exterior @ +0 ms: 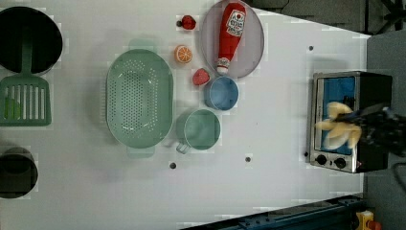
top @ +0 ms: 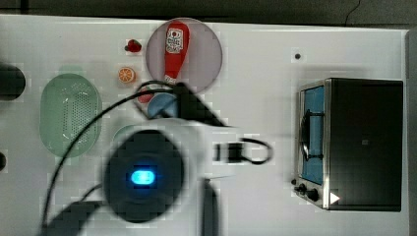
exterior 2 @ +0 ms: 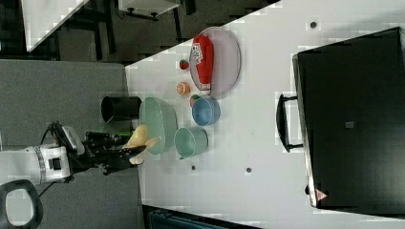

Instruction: Pick Banana and place it in mug.

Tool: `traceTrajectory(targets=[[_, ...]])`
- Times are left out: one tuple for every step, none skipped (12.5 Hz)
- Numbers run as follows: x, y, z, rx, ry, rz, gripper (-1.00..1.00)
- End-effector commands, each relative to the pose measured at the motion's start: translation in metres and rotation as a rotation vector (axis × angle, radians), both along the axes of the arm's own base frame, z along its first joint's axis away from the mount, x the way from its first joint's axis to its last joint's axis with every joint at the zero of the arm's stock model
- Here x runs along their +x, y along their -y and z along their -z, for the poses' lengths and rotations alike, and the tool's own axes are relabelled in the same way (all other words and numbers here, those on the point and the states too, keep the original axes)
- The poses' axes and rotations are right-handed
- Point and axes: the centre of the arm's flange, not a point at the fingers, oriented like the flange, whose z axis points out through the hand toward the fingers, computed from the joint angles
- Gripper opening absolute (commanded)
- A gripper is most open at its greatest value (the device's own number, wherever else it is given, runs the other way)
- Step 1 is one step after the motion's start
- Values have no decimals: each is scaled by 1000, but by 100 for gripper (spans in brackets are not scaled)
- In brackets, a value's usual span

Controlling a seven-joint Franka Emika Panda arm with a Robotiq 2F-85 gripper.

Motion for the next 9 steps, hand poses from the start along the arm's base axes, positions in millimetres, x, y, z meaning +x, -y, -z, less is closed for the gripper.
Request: traceTrajectory(targets=[[-19,-89,34,-1,-91,31,-32],[-25,-109,42,19,-112,38,-32],[-29,-125,50,38,-129,63,-32],[-32,-138,60,44,-140,97,-32],[-34,-149,73,45,-142,120,-32],[-36,-159,90,47,-138,137,-32],[-36,-166,108,56,-126,156,-32],[-36,-171,128,67,-115,184,-32],[-36,-173,149,76,-113,216,-32]])
